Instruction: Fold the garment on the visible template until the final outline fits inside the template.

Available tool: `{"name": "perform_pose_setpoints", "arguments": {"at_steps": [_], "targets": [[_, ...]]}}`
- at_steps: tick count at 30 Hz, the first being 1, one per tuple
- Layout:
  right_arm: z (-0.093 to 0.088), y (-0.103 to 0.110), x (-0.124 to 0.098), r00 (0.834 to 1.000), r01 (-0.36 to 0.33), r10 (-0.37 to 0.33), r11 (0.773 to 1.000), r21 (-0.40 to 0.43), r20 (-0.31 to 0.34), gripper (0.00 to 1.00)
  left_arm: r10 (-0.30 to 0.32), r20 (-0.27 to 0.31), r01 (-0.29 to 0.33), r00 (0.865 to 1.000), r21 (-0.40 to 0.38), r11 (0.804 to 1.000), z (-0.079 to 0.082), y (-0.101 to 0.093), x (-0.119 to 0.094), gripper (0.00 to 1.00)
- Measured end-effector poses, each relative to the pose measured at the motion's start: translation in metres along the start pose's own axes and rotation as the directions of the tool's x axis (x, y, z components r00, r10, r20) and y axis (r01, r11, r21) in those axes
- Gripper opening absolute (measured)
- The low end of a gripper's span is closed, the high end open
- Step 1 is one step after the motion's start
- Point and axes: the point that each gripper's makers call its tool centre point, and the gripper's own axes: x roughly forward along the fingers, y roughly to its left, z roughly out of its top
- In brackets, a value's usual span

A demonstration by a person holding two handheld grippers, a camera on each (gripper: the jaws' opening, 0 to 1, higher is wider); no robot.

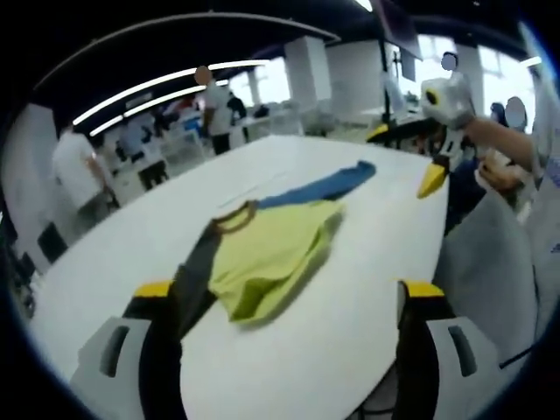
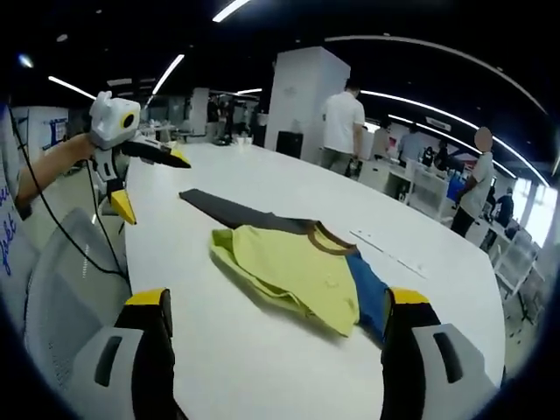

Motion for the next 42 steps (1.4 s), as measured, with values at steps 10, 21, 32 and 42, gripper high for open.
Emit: {"name": "perform_pose_setpoints", "arguments": {"at_steps": [10, 21, 32, 42], "targets": [[-0.002, 0.003, -0.009, 1.0, 0.01, -0.01, 1.0, -0.006, -0.008, 1.0, 0.019, -0.027, -0.02, 0.999, -0.016, 1.0, -0.016, 0.005, -0.007, 1.0], [-0.01, 0.004, -0.016, 1.0, 0.012, -0.012, 1.0, 0.009, -0.021, 1.0, 0.026, -0.021, -0.026, 0.999, -0.016, 1.0, -0.013, -0.001, -0.016, 1.0], [-0.011, 0.008, -0.025, 1.0, 0.02, -0.02, 1.0, 0.015, -0.022, 1.0, 0.023, -0.011, -0.023, 1.0, -0.011, 1.0, -0.009, -0.01, -0.024, 1.0], [-0.008, 0.015, -0.033, 1.0, 0.009, -0.008, 1.0, 0.016, -0.019, 1.0, 0.01, -0.007, -0.01, 1.0, -0.018, 1.0, -0.011, -0.021, -0.028, 1.0]]}}
